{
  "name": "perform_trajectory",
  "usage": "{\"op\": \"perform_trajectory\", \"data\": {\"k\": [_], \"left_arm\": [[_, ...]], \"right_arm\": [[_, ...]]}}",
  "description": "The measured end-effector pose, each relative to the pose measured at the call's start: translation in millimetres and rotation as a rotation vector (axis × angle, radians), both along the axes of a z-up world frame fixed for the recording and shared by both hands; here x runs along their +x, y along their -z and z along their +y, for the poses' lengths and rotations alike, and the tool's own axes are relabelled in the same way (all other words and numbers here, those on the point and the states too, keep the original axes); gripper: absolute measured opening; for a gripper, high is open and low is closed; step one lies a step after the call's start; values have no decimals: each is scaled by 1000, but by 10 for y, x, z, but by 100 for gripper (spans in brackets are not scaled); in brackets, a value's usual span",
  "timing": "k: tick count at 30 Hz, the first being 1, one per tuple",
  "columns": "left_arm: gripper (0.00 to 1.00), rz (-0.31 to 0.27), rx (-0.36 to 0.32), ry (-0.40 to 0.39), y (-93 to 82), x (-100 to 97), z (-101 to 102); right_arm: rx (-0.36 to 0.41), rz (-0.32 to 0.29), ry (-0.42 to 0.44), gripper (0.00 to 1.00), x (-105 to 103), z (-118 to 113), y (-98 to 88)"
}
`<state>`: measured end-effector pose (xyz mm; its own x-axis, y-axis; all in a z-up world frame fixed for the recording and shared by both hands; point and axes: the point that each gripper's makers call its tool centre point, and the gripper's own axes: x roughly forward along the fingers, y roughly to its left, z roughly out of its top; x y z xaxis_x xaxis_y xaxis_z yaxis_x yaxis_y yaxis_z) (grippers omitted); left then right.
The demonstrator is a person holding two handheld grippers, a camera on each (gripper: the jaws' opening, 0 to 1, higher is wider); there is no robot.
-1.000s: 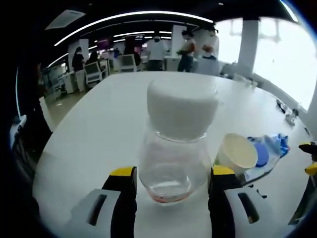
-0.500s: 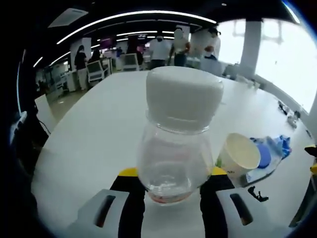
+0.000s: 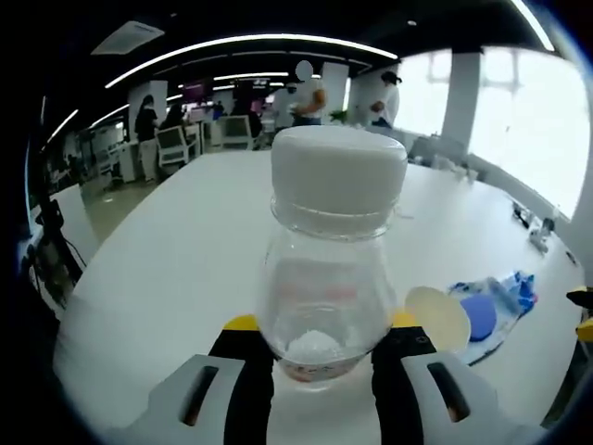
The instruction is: Arrange the tabletop items into an orderly group along one side of the table until the central work area is clear of visible clutter.
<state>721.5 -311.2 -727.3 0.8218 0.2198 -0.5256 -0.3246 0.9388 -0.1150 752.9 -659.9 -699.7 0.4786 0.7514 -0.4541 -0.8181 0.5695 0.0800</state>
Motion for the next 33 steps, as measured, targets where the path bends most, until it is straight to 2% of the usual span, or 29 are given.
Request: {"op": "perform_trajectory", "data": {"k": [12, 19, 24, 28, 33], "left_arm": [[37, 7, -46, 1, 92, 79, -26], [37, -1, -70, 7, 32, 84, -175], [37, 12, -80, 21, 54, 33, -285], [38, 30, -89, 21, 139, -2, -275], [38, 13, -79, 33, 132, 26, -234]], "right_arm": [[-10, 5, 10, 53, -6, -51, 37], [-8, 13, 23, 53, 8, -59, 50], [-10, 19, 22, 53, -7, -26, 80], [-14, 27, 13, 53, -41, 4, 114], [-18, 33, 6, 53, -58, 5, 139]]}}
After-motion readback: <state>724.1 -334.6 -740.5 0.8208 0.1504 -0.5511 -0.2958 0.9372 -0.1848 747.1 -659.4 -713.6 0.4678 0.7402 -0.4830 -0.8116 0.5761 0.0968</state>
